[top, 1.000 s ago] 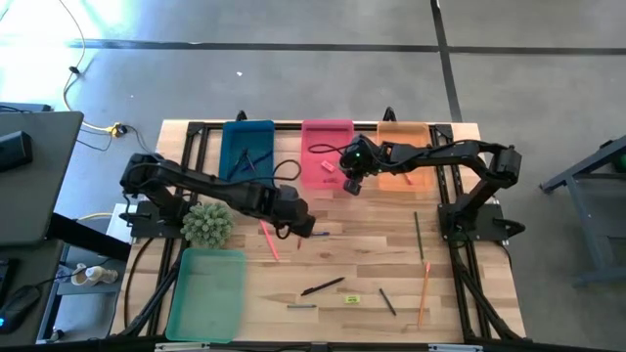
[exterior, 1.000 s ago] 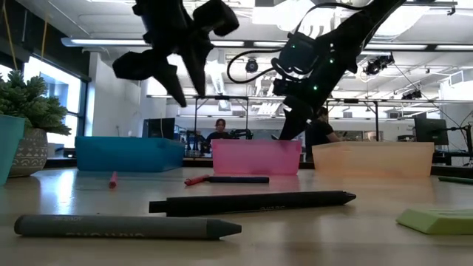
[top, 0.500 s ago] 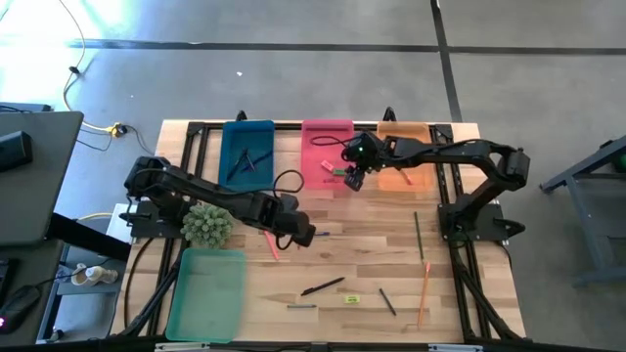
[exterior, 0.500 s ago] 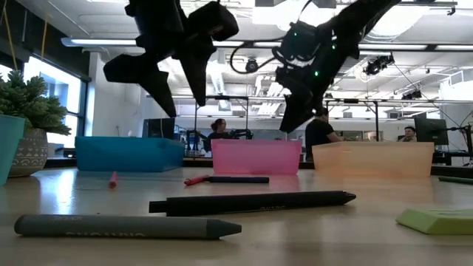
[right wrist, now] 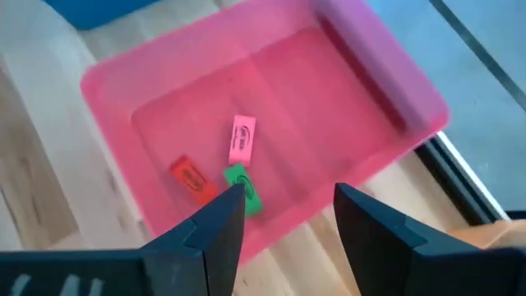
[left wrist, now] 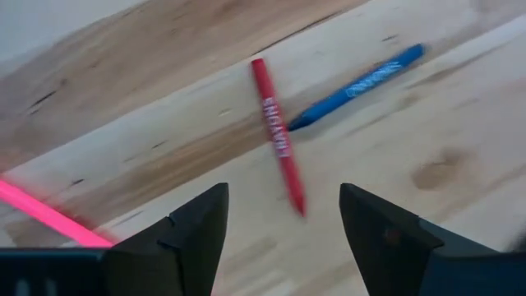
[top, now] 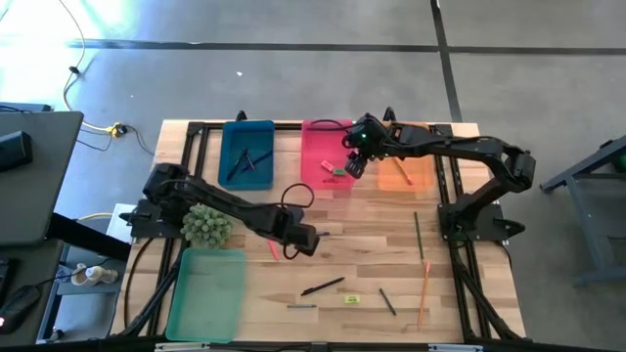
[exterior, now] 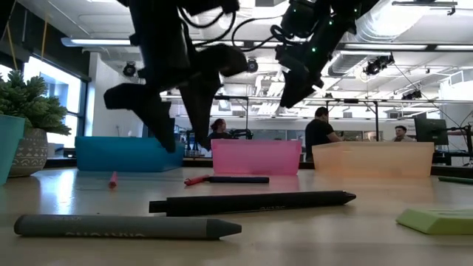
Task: Sort crayons/erasers/pens/pencils in bins
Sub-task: Put the red crayon into the green bin
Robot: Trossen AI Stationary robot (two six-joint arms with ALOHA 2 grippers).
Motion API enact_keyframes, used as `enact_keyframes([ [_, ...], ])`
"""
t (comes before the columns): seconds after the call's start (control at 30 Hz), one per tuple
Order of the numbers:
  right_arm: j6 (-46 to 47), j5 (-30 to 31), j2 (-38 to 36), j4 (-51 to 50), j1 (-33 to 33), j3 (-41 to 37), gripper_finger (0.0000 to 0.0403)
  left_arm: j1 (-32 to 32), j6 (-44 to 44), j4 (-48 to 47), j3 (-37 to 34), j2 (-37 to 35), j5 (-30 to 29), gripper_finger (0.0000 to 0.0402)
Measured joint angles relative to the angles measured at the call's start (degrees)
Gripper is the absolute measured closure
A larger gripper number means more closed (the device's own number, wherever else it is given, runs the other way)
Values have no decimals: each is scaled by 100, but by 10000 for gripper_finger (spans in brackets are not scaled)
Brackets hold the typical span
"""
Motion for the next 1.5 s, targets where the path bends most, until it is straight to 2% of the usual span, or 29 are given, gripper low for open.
enact_keyframes([
  [0.57, -42, 13, -6, -29, -396, 140, 225, 70, -139, 477, 16, 677, -243, 190],
  [1.17, -197, 10, -6, -97, -573, 140, 225, 103, 541, -48, 44, 882, -411, 192],
  [1.3, -197, 13, -6, -80, -583, 140, 225, 107, 637, -98, 44, 882, -362, 209],
  [1.5, -197, 15, -14, -85, -713, 140, 225, 110, 678, -177, 44, 878, -244, 258],
])
